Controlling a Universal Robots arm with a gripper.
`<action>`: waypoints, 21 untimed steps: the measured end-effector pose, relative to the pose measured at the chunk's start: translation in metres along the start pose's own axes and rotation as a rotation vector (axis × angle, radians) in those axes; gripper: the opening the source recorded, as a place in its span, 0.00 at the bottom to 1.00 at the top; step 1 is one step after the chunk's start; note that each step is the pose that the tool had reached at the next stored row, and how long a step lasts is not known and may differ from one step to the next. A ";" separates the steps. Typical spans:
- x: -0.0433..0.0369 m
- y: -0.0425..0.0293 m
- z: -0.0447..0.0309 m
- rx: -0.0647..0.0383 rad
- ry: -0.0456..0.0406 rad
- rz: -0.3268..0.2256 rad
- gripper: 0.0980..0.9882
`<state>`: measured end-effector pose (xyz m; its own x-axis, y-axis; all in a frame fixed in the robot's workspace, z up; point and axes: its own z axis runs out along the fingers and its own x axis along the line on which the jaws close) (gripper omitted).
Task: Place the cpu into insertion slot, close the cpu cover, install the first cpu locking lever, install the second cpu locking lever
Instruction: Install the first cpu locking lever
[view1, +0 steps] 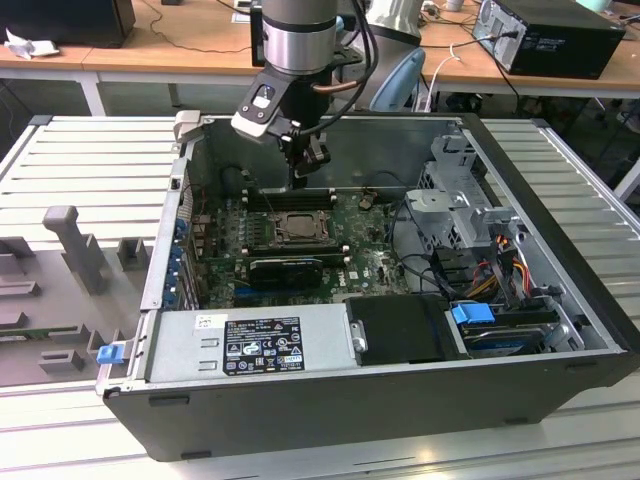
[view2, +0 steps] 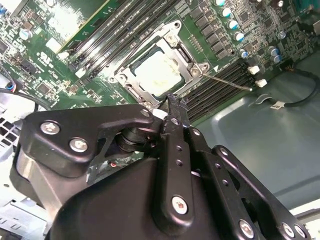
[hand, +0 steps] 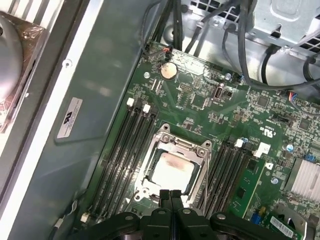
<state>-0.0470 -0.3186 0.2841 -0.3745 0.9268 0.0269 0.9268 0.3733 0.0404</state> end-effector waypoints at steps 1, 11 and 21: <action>0.0000 0.0000 0.0000 0.000 0.0002 -0.006 0.01; 0.0000 0.0000 0.0000 0.003 0.0045 -0.112 0.01; 0.0000 0.0000 0.0000 0.006 0.0091 -0.227 0.01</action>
<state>-0.0470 -0.3186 0.2841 -0.5739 0.8185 0.0268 0.8188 0.5727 0.0403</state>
